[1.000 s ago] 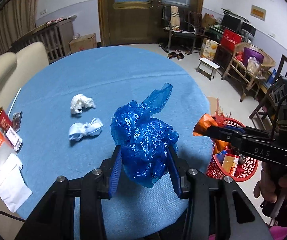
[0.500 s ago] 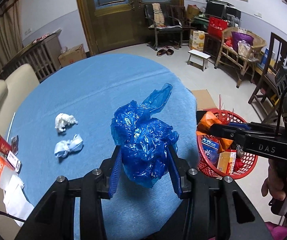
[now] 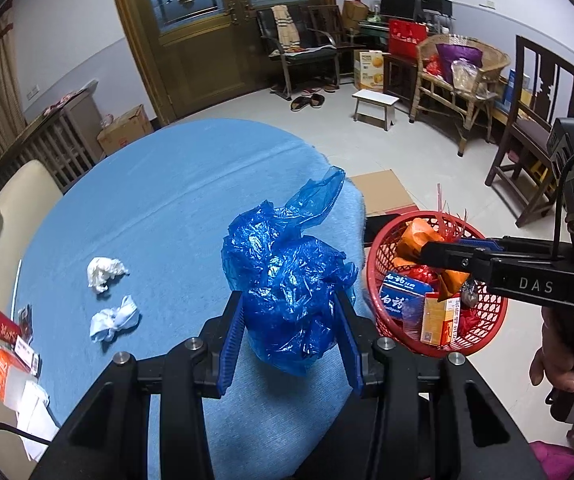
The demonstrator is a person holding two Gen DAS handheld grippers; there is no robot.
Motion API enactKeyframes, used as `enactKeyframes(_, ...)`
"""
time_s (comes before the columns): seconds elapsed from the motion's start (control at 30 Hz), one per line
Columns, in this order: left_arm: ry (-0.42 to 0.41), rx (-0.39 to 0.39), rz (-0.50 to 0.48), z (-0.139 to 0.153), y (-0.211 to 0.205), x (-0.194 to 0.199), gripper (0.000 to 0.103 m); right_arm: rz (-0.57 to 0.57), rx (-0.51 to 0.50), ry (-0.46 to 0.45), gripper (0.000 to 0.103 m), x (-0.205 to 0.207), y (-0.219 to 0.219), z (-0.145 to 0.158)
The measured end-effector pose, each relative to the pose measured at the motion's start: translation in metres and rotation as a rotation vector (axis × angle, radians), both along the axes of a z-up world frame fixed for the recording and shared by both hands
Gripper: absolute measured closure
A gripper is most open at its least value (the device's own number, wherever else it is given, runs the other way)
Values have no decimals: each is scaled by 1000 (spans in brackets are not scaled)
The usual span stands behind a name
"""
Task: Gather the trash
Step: 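Carry the blue bag and orange mesh bag over the red basket with both tools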
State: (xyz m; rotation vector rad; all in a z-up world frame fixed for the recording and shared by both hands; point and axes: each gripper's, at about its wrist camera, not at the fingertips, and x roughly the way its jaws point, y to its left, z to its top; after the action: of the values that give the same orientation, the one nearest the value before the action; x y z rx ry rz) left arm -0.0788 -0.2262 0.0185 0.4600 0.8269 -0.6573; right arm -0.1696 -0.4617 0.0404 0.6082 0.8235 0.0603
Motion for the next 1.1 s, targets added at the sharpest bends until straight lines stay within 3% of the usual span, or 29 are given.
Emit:
enactKeyframes(0.87,5,56,-100,-9,-39,-12,58,-105,24,24,66,-26,-40,-6)
enactKeyframes(1.1,52,47,-154,-14,-49,-14,58,-150,21,45,66,-32,-55,-11)
